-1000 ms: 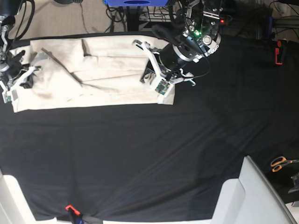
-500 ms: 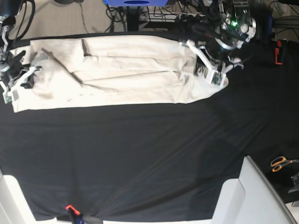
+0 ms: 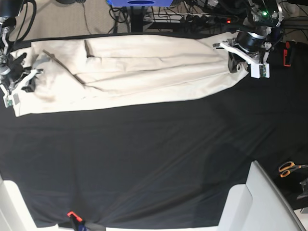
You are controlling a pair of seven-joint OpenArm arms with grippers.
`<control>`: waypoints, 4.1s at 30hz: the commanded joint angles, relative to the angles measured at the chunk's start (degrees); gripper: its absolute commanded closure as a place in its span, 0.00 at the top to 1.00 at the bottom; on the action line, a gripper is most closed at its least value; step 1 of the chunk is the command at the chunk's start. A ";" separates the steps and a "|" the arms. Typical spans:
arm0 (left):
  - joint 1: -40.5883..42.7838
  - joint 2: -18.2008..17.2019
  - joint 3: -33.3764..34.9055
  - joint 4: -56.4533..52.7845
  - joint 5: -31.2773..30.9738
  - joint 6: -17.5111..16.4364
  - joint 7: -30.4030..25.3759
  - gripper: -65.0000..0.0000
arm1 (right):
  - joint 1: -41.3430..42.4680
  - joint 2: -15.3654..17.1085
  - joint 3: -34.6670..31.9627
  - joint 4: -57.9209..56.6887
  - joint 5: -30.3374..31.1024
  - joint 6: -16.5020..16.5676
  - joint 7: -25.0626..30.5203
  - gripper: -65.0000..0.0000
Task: Fold the T-shirt properly
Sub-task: 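Grasp the shirt strip end with the left gripper and lift it, then fold the held strip end over toward the right gripper with the left gripper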
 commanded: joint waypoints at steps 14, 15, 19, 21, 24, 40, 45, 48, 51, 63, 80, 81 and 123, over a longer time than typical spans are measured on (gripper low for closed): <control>-5.09 0.57 -4.10 0.58 -9.79 -0.17 12.12 0.00 | -0.42 0.98 0.16 0.78 0.71 0.09 0.94 0.00; -5.27 0.66 -4.10 0.58 -9.70 -0.08 12.12 0.00 | -0.42 0.98 0.16 0.78 0.71 0.09 0.94 0.00; -5.35 1.54 -0.32 0.49 -9.70 5.11 12.03 0.00 | -0.42 0.98 0.16 0.78 0.71 0.09 0.94 0.00; -5.35 1.54 2.85 0.14 -9.97 6.96 11.86 0.00 | -0.33 0.98 0.16 0.78 0.71 0.09 0.94 0.00; -6.85 1.63 7.68 -0.13 -9.79 7.57 11.86 0.00 | -0.24 0.98 0.16 0.78 0.71 0.09 0.94 0.00; -16.61 2.24 26.06 -14.11 -10.05 17.24 11.59 0.00 | -0.07 1.16 0.42 0.70 0.62 0.09 0.94 0.00; -20.47 2.07 33.27 -19.20 -9.53 17.33 11.59 0.00 | 0.55 1.16 0.25 0.70 0.62 0.09 0.94 0.00; -22.94 1.63 37.31 -22.72 -9.53 17.33 11.59 0.00 | 0.72 1.16 0.25 0.70 0.62 0.09 0.94 0.00; -24.52 1.45 40.12 -24.74 -9.53 17.33 11.59 0.00 | 0.72 1.24 0.33 0.70 0.62 0.09 0.94 0.00; -26.45 1.36 46.10 -26.94 -9.53 17.33 11.59 0.00 | 0.90 1.33 0.25 0.70 0.62 0.09 0.94 0.00; -27.24 1.36 46.54 -26.94 -9.53 17.33 11.95 0.00 | 1.95 1.33 0.42 0.70 0.62 0.09 0.94 0.00; -27.24 1.36 46.54 -26.94 -9.53 17.33 11.95 0.00 | 1.95 1.33 0.42 0.70 0.62 0.09 0.94 0.00; -39.46 -4.09 78.10 -32.30 -9.44 42.03 12.12 0.00 | 3.71 1.33 0.16 -4.05 0.62 0.09 0.94 0.00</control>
